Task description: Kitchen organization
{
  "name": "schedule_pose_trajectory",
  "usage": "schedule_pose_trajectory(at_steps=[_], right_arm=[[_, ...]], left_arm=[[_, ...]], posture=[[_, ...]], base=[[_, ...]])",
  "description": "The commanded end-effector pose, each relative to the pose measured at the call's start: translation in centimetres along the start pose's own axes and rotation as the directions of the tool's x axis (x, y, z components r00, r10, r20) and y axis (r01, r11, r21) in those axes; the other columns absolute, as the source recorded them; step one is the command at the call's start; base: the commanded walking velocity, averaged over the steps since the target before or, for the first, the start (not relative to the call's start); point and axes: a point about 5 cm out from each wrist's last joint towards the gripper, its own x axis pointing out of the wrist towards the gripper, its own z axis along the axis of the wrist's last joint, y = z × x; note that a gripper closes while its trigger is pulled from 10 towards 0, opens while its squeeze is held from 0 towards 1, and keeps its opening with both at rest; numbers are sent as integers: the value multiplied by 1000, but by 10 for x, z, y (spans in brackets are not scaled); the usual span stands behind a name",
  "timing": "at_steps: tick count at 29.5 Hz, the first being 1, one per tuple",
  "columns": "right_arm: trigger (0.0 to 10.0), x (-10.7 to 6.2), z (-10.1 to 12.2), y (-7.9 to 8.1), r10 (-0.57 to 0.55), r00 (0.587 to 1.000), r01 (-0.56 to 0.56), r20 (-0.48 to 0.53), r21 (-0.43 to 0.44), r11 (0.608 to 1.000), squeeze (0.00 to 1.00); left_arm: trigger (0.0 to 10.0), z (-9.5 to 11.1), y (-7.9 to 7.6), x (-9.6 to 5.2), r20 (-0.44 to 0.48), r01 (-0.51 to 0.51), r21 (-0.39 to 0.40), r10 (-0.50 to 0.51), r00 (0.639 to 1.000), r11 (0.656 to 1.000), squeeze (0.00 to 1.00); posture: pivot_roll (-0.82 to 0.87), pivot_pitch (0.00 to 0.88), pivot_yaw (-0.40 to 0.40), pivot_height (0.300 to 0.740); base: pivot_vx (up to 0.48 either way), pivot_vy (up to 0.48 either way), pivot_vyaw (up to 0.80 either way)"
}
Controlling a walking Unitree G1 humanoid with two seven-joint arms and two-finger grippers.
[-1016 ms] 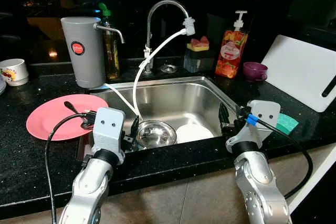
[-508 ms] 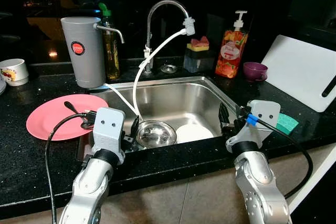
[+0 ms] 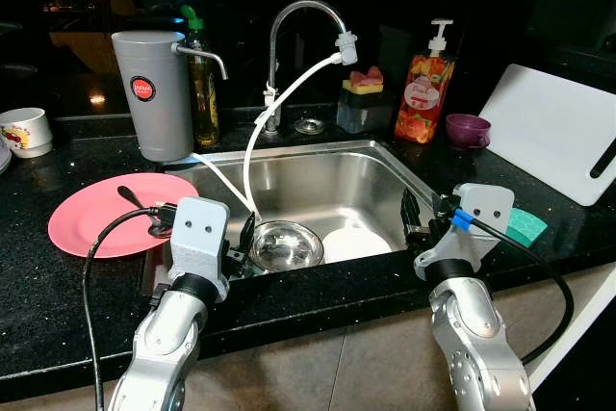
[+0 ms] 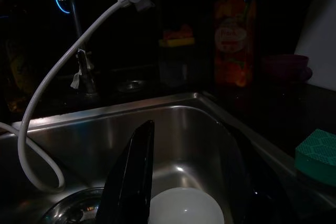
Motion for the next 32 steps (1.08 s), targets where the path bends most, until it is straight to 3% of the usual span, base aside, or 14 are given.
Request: schedule_pose_trajectory(at_steps=[1,32], right_arm=[[10000,1,3,0,-6,1000,6,15,5,1000,0],[10000,2,4,1,-5,1000,5,20,6,1000,0]], left_arm=[[10000,-1,-2,1,2,13,5,-13,1000,1000,0],[10000,1,-2,3,8,17,3,-17,1000,1000,0]], posture=[[103,39,-45,740],[103,37,-47,740]], base=[[0,0,0],[0,0,0]])
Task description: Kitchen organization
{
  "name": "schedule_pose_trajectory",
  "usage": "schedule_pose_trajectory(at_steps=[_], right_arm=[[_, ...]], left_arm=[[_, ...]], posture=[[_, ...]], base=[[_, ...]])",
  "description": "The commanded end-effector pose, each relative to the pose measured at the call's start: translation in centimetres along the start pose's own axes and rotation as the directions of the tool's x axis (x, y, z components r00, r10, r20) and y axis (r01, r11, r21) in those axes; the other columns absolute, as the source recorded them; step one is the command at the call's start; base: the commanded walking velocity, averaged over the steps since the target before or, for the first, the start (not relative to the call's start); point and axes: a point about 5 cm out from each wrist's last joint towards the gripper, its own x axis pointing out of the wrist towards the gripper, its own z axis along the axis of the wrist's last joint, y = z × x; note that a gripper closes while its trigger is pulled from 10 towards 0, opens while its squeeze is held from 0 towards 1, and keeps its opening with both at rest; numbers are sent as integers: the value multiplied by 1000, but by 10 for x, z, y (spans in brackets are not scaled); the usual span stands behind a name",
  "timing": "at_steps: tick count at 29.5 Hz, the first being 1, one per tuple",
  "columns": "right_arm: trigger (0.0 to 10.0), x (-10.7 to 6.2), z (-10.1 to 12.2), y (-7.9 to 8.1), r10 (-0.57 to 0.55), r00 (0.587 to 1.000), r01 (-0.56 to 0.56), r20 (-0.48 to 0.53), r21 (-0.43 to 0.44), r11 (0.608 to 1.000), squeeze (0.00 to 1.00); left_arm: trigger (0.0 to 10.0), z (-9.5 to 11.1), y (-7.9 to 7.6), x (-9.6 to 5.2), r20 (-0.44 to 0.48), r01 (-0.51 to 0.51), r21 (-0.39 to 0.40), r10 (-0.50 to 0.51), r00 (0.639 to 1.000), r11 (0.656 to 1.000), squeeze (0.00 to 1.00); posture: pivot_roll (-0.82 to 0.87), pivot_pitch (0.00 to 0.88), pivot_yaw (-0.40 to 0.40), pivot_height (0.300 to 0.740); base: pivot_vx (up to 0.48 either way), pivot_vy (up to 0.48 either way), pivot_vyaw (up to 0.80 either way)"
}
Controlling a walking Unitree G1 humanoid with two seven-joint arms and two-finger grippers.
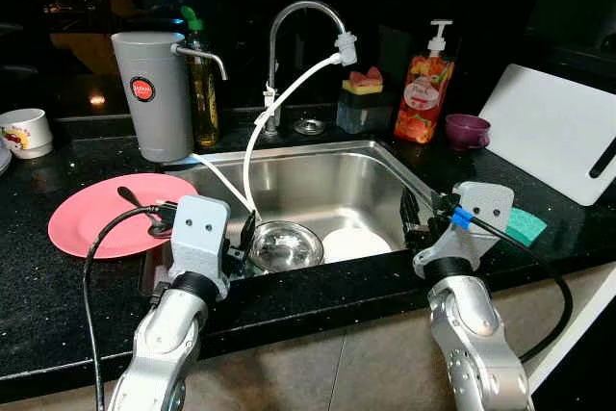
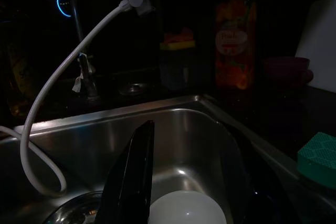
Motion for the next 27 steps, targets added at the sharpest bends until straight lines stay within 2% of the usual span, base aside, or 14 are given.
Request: schedule_pose_trajectory(at_steps=[1,27], right_arm=[[10000,1,3,-1,-5,1000,5,13,-1,1000,0],[10000,1,3,-1,0,1000,0,14,-4,1000,0]], left_arm=[[10000,-1,-2,2,2,15,2,-15,1000,1000,0],[10000,-2,-3,1,-1,17,6,-17,1000,1000,0]], posture=[[103,37,-47,740],[99,29,-50,740]], base=[[0,0,0],[0,0,0]])
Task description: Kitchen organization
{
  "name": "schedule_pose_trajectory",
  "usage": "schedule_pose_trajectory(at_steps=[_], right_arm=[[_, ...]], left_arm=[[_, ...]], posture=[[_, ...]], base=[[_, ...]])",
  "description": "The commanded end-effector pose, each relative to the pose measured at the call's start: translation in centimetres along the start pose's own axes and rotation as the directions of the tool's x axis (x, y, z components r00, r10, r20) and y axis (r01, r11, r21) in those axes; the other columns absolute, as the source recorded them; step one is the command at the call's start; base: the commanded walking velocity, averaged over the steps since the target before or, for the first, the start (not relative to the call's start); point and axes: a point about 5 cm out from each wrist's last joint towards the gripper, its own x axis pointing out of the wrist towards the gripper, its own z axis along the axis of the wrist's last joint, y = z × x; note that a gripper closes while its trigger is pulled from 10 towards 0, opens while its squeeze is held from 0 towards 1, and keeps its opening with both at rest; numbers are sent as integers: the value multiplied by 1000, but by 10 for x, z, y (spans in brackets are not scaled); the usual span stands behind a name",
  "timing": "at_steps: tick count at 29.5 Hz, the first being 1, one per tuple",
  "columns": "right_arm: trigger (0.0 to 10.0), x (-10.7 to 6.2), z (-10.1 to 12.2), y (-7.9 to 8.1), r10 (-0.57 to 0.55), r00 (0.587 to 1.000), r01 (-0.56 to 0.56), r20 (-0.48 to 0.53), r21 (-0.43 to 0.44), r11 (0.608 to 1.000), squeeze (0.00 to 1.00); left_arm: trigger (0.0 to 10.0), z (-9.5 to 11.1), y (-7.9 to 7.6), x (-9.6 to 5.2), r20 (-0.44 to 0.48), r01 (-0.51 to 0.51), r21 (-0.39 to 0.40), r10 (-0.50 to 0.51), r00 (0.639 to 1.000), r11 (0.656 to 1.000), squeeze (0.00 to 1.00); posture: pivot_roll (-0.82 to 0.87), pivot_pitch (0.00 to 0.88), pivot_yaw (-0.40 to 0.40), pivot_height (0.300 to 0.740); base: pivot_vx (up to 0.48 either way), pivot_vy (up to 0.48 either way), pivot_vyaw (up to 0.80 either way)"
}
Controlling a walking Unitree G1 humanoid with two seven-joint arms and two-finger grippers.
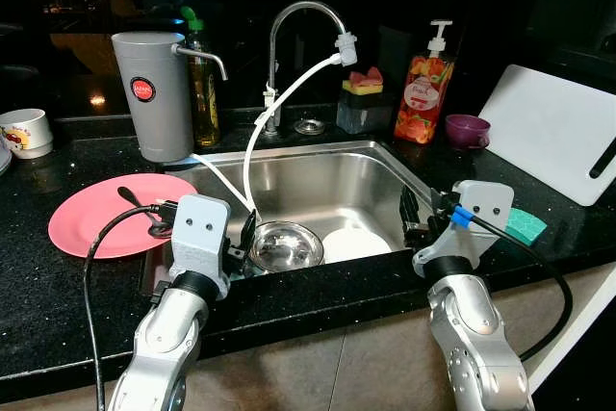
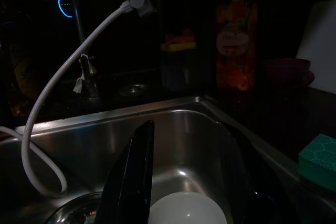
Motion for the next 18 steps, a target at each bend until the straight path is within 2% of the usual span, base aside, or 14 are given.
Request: schedule_pose_trajectory(at_steps=[1,18], right_arm=[[10000,0,2,-1,-4,1000,4,11,-3,1000,0],[10000,0,2,-2,-9,1000,9,8,0,1000,0]], left_arm=[[10000,-3,-3,0,-5,16,4,-16,1000,1000,0],[10000,-2,-2,0,-6,14,3,-14,1000,1000,0]], posture=[[99,29,-50,740],[101,40,-47,740]], base=[[0,0,0],[0,0,0]])
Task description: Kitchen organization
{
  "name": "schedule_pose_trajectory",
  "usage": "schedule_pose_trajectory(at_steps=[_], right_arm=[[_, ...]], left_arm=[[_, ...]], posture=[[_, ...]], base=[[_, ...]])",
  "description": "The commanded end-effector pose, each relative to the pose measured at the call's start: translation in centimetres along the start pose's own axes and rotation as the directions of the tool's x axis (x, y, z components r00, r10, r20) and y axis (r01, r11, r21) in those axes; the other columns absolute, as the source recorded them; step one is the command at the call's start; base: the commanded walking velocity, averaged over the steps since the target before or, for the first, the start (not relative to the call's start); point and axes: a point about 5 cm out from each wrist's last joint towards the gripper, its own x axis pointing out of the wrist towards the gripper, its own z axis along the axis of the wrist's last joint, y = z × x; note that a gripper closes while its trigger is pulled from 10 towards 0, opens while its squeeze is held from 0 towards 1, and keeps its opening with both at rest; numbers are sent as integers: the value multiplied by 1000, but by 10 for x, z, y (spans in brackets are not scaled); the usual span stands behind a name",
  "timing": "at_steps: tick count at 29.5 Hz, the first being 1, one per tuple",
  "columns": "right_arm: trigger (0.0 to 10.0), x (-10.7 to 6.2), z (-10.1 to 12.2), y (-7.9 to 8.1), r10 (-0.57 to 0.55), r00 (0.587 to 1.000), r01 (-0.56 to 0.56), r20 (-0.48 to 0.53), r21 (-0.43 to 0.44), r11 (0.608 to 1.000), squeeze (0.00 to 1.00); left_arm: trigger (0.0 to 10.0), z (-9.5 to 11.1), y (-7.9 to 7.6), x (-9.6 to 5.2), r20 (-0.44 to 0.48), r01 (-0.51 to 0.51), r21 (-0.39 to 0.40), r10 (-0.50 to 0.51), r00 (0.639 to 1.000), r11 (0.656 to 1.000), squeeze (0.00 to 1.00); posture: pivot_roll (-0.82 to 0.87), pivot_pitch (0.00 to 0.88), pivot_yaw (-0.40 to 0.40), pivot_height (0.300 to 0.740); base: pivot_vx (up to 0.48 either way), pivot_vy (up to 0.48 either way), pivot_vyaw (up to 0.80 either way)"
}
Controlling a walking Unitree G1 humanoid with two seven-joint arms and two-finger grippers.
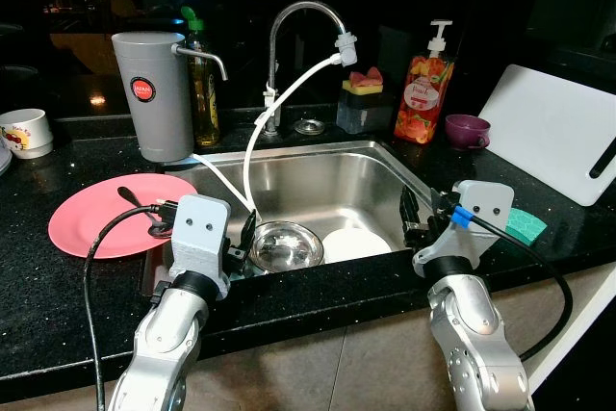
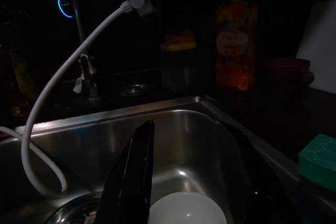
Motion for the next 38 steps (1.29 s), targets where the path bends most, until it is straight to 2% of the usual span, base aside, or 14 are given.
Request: schedule_pose_trajectory(at_steps=[1,38], right_arm=[[10000,0,2,-1,-9,1000,9,8,0,1000,0],[10000,-1,1,-1,-12,1000,12,5,5,1000,0]], left_arm=[[10000,-2,-2,0,-6,14,3,-14,1000,1000,0],[10000,-1,-2,0,-7,16,3,-16,1000,1000,0]], posture=[[101,40,-47,740],[103,45,-43,740]], base=[[0,0,0],[0,0,0]])
